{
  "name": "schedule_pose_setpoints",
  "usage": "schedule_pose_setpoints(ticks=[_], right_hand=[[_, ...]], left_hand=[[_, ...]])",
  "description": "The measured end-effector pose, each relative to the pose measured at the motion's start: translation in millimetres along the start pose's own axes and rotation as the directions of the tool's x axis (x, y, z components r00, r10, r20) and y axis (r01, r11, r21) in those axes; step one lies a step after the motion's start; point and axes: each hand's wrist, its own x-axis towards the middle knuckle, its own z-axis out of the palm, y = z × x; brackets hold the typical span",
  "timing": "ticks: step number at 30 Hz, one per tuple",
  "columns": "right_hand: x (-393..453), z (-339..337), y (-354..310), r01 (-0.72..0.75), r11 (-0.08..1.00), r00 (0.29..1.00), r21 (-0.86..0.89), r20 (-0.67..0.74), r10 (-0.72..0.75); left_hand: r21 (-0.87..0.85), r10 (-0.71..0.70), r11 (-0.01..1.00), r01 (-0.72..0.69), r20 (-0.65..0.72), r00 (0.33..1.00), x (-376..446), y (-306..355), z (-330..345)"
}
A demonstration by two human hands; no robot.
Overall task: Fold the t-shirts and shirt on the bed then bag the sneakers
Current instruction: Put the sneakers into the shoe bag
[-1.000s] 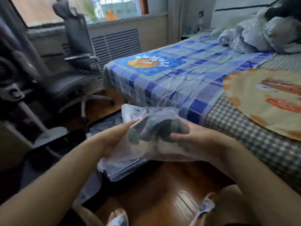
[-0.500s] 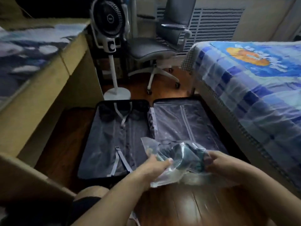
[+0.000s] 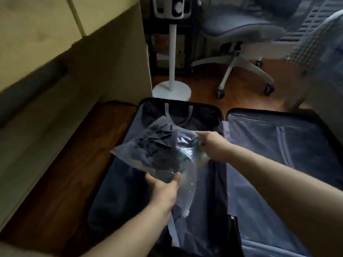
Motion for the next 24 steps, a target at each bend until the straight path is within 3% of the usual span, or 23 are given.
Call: schedule_pose_setpoints(ticks=[2,6,8,11,12,13,14,15,16,17,18,19,21,24], right_hand=[[36.4,29.4,28.4,0.019,0.998,1.000,-0.054,0.018,-0.018],[73.7,70.2,96.8,-0.011,0.967,0.998,-0.253,0.062,0.027],[81.9,75.9,120.5,-0.054,0.975,0.993,-0.216,0.091,0.075],[98.5,65.5,123.3,-0.085,0.981,0.983,-0.173,0.144,0.111],[107.8,59.6,121.5,-0.074,0.979,0.988,-0.189,0.120,0.097],[119.8,52.3,118.7,-0.053,0.979,0.996,-0.199,0.061,0.067],[133.6,44.7,114.0,-0.051,0.983,0.999,-0.178,-0.023,0.047],[148.1,38.0,107.4,-0.075,0.991,0.993,-0.111,-0.100,0.064],[162.5,34.6,99.2,-0.101,0.994,0.984,-0.031,-0.148,0.096],[175.4,36.1,89.3,-0.119,0.993,0.982,0.020,-0.144,0.120],[187.7,43.2,79.9,-0.126,0.991,0.988,0.044,-0.079,0.130],[199.9,54.1,72.9,-0.132,0.991,0.991,0.029,0.034,0.131],[223.6,82.8,67.0,-0.183,0.982,0.944,-0.050,0.271,0.190],[246.4,114.6,61.5,-0.346,0.936,0.858,-0.057,0.385,0.341]], left_hand=[[0.017,0.005,1.000,-0.004,-0.059,0.998,37.4,-29.6,24.6],[0.226,-0.215,0.956,0.189,0.098,0.972,89.2,-77.7,64.3],[0.120,-0.291,0.953,0.277,0.118,0.949,98.5,-84.5,63.8],[-0.196,-0.318,0.931,0.308,-0.018,0.948,107.3,-67.4,37.7],[-0.159,-0.258,0.958,0.239,-0.111,0.960,111.0,-60.8,26.9],[-0.004,-0.085,0.996,0.086,-0.228,0.970,115.9,-53.1,17.8],[0.228,0.221,0.961,-0.160,-0.274,0.936,119.5,-47.4,9.7],[0.470,0.529,0.785,-0.403,-0.171,0.831,120.0,-38.6,4.2],[0.647,0.705,0.508,-0.569,0.067,0.706,125.4,-34.1,1.8],[0.723,0.678,0.263,-0.639,0.333,0.655,132.2,-29.6,1.9],[0.738,0.558,0.115,-0.665,0.506,0.658,136.6,-22.8,3.0],[0.739,0.423,0.057,-0.671,0.591,0.687,143.9,-22.9,4.0],[0.741,0.298,0.089,-0.665,0.618,0.728,157.6,-30.4,4.9],[0.729,0.315,0.162,-0.665,0.601,0.735,163.9,-37.6,7.9]])
